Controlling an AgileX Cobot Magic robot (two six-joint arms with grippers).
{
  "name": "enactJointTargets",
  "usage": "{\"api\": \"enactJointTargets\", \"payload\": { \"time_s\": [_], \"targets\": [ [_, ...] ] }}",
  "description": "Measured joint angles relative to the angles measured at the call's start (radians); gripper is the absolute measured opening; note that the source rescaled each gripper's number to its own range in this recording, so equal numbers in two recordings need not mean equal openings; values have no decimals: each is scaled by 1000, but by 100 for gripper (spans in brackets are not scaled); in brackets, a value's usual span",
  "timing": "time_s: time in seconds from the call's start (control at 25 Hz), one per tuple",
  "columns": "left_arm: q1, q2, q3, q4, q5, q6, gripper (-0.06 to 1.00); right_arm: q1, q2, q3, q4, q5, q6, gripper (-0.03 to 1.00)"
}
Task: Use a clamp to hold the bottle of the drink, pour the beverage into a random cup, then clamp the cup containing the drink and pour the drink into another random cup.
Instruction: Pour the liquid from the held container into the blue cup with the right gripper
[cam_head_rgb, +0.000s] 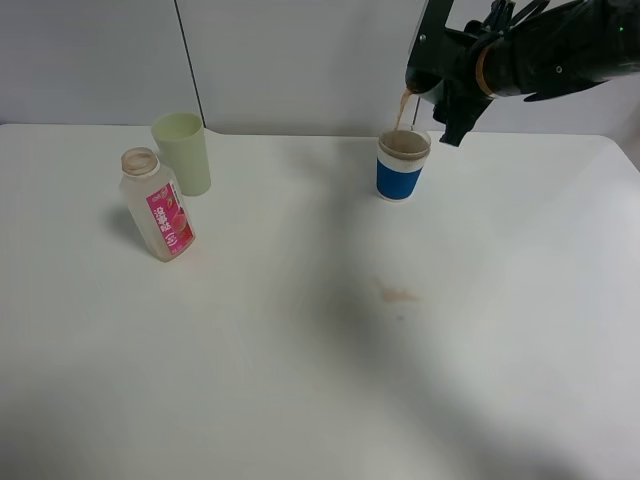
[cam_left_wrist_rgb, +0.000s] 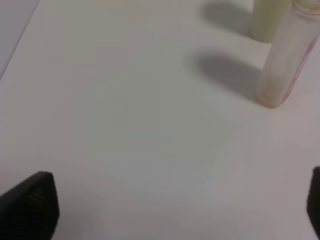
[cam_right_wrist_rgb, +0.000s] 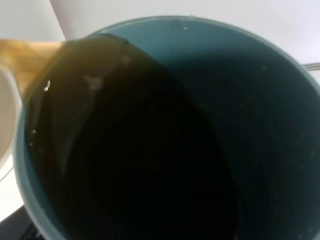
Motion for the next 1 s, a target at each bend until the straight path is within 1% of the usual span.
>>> {"api": "enactJointTargets", "payload": {
  "time_s": [0.4, 1.0],
  "targets": [
    [0, 0, 0, 0, 0, 0, 100, 0, 0, 0, 0, 13, -34, 0],
    [0, 0, 0, 0, 0, 0, 100, 0, 0, 0, -10, 30, -37, 0]
  ]
}}
